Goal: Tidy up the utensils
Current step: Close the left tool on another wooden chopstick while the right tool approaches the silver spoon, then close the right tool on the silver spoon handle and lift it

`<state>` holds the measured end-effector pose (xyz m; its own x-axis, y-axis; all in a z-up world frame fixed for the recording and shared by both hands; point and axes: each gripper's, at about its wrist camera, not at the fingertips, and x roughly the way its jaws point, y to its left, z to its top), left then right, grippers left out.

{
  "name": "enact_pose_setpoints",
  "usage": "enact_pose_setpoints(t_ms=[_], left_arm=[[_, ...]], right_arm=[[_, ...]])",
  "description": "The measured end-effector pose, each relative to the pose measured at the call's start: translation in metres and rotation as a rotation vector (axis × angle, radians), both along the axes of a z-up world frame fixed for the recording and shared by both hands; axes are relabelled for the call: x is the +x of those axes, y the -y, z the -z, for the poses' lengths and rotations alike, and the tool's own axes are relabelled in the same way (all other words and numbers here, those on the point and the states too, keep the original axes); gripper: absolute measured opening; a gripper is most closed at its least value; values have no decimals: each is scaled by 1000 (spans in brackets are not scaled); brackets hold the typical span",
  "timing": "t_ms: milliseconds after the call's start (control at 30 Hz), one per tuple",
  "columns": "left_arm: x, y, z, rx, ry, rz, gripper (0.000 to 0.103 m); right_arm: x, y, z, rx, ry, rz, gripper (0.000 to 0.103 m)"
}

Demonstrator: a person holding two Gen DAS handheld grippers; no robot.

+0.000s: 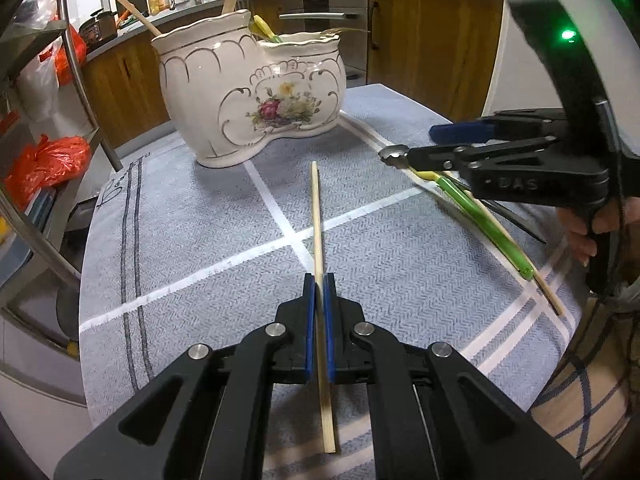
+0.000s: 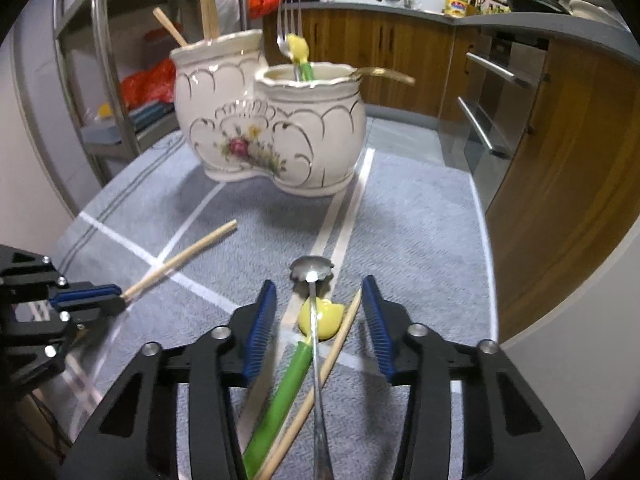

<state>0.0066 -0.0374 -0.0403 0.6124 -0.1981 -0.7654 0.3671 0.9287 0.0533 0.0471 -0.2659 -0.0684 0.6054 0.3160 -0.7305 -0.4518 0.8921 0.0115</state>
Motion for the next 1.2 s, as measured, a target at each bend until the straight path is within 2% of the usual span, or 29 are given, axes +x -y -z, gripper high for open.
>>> enact_pose_setpoints(t_ms=[267,433,467,633,733,867,1200], left_arm=[[-1,-4,-1,-38,7,23,4],[-1,-5,0,-52,4,29,4],[0,-5,1,-53,4,30,4],[2,-5,2,-65,6,28,4],[3,-7,0,-82,18,24,4],[-1,-12,-5,-110,51,23,4],[-2,-15,-8,-125,68,15,4]], right_arm=[[11,-9,8,-28,-50,0,33],[18,-9,8,-7,-69,-25,32],[18,-9,8,-3,-69,-29,24],[13,-10,3,-5,-37,-45,24],[7,-6,-8,18,18,-46,24],[-8,6,-35,110,145,-51,24],[-35,20,-72,218,323,-56,24]])
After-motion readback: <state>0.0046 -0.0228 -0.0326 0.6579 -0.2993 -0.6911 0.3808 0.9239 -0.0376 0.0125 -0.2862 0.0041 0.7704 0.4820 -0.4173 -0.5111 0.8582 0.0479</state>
